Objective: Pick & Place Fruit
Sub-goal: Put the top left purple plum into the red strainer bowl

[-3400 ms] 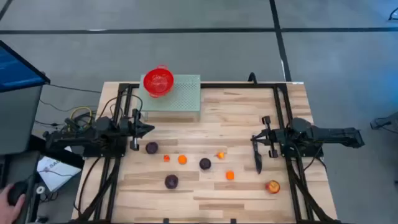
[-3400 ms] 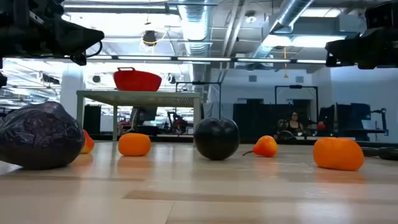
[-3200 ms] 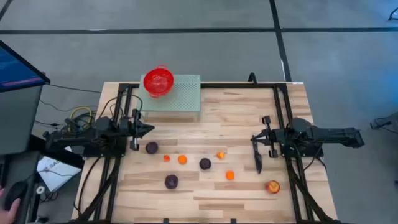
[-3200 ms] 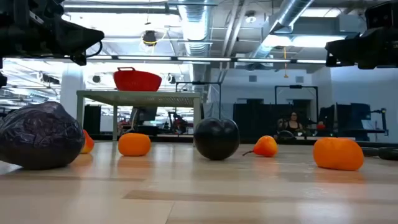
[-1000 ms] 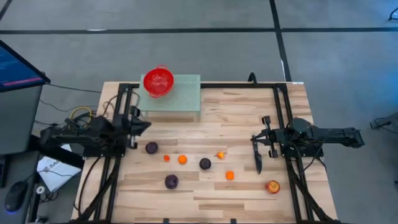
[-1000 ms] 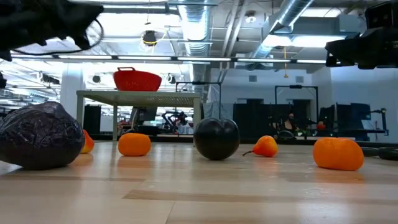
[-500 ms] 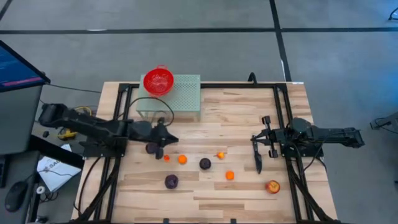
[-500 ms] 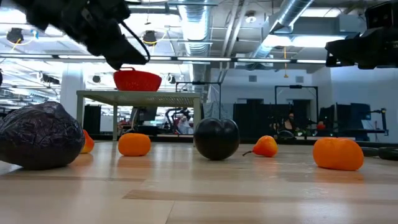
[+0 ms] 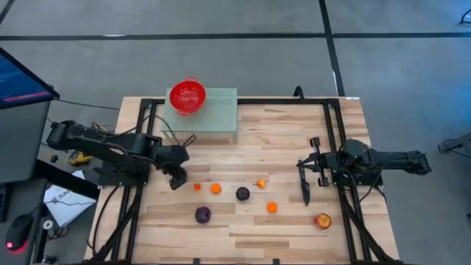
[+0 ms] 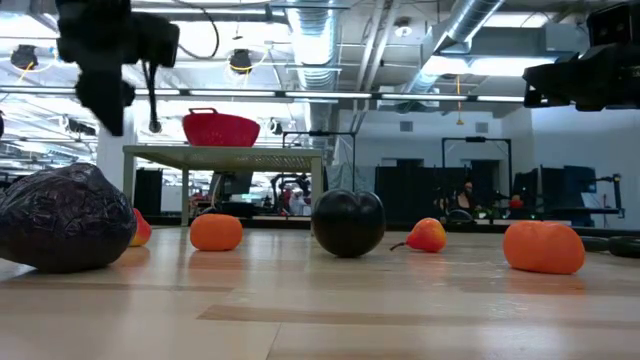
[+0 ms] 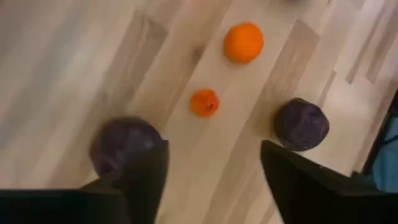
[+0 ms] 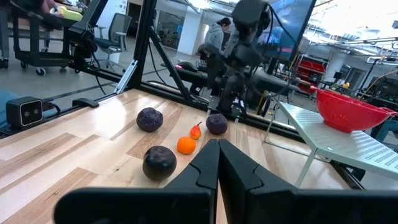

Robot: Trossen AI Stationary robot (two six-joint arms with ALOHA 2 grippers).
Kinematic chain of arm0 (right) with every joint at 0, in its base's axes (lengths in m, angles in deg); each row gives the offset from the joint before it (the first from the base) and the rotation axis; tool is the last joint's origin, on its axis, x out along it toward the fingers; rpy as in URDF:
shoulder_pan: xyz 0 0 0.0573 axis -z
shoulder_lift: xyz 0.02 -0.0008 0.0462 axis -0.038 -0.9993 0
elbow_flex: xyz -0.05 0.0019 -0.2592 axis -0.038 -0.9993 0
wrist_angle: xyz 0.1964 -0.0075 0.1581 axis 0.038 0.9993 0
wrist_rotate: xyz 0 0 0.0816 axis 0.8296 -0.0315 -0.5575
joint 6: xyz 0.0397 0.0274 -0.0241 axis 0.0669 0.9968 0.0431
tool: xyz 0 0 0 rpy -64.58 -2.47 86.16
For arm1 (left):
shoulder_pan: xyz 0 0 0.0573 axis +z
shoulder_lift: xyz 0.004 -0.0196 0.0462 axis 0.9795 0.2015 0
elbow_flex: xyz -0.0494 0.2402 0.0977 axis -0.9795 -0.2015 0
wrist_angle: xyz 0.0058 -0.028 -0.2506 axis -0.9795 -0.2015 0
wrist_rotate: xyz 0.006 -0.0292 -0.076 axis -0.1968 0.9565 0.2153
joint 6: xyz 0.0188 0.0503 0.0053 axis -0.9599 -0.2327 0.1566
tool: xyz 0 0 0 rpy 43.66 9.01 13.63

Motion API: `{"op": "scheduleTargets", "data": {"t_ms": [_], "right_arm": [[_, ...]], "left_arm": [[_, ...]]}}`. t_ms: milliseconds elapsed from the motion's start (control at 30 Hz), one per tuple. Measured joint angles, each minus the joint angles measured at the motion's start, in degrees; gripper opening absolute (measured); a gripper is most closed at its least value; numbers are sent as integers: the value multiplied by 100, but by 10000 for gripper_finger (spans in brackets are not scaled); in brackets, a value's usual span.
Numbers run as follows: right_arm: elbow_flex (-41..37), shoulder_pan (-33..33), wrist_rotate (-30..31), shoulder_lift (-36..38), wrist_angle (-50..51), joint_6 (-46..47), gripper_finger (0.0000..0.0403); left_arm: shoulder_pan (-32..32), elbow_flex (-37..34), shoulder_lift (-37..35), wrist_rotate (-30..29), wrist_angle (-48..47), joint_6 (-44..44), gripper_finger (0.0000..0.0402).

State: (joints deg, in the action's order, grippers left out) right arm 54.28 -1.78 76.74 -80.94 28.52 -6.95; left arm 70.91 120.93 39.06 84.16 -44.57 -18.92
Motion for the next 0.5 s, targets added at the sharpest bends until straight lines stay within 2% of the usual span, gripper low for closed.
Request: {"op": "scheduleTargets", "data": {"t_ms": [100,233,333,500], "right_arm": [[0,0,1,1,0,-12,1],[0,1,0,0,0,-17,1],[0,1,2,-1,-3,-15,1],[0,1,1,-1,-3,-13,1]], "left_arm": [[0,-263,12,-2,-66,280,301],[2,-644,12,-36,-65,732,334],[4,-875,10,-125,-4,855,347],[4,-1088,12,-666,7,1129,351]]}}
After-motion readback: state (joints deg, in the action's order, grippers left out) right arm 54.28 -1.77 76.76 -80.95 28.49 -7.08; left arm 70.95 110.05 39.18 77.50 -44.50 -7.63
